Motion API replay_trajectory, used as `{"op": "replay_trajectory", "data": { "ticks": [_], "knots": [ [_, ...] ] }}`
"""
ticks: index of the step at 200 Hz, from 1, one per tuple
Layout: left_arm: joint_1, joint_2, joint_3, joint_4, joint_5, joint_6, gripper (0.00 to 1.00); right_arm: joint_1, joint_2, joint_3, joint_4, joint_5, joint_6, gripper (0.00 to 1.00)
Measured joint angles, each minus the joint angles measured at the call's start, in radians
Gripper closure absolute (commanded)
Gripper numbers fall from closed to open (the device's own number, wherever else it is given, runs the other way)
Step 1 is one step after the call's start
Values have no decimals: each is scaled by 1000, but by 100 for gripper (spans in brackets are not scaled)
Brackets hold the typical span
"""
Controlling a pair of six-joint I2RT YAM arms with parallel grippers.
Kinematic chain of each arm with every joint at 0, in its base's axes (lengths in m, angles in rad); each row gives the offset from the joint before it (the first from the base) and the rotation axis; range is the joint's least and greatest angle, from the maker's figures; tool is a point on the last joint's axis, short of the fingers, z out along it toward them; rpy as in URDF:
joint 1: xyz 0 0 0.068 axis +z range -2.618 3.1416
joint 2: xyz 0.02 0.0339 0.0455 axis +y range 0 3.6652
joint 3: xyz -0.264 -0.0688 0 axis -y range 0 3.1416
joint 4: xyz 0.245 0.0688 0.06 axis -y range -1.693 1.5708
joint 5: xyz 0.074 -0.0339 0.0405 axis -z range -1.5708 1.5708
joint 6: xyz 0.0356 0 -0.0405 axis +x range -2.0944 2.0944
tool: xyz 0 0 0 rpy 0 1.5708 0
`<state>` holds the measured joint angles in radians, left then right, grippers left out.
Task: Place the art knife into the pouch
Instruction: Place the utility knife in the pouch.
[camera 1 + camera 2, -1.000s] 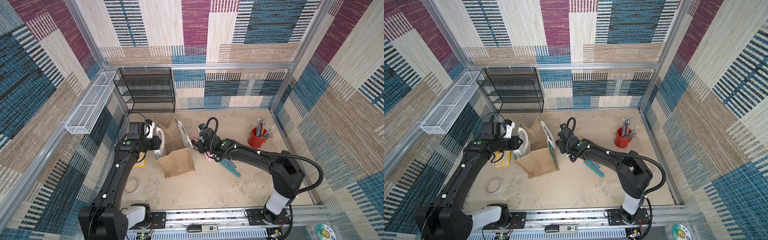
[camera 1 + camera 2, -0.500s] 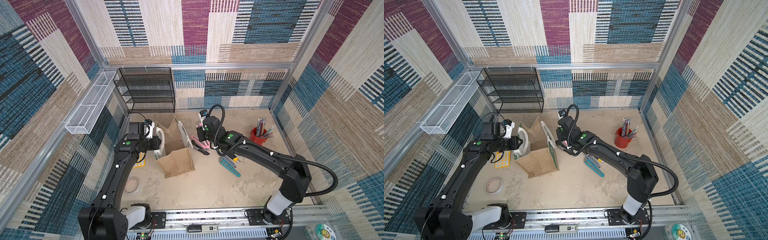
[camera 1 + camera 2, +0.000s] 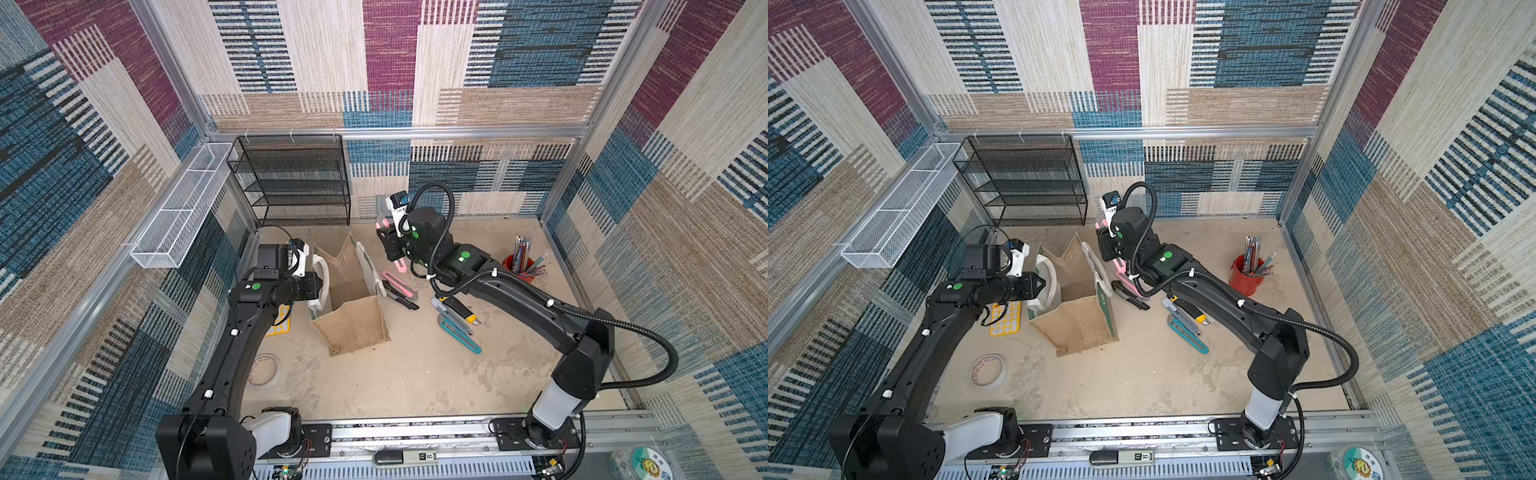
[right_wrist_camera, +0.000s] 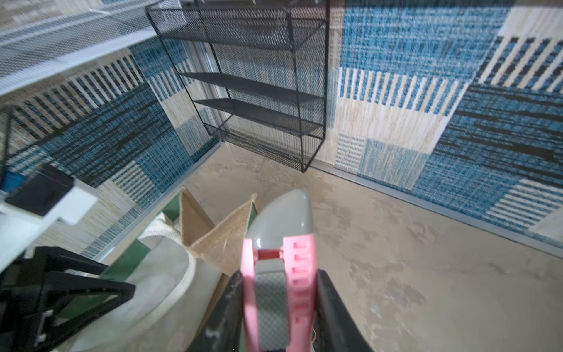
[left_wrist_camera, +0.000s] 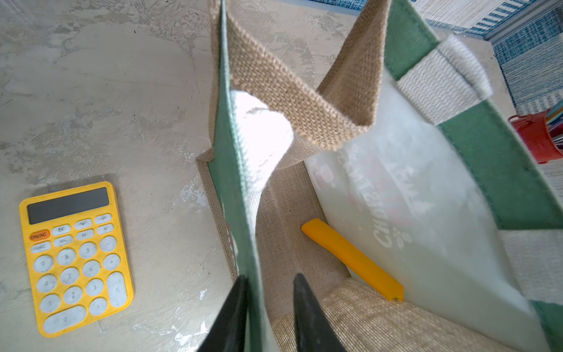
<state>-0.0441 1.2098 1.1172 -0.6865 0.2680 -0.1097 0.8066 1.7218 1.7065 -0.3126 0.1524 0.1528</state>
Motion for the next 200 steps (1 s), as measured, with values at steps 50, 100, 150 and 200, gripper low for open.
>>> {"op": "replay_trajectory", "data": {
  "ticks": [50,100,150,200],
  "knots": [
    [0,1,0,0,1,0,71,28,85,115,0,-116,0,82],
    [0,1,0,0,1,0,71,66,197,227,-3,-190,0,82],
    [0,-2,0,0,0,0,71,83,292,260,-37,-251,13,80],
    [0,-3,0,0,1,0,71,84,317,252,-52,-274,44,39]
  ]
}}
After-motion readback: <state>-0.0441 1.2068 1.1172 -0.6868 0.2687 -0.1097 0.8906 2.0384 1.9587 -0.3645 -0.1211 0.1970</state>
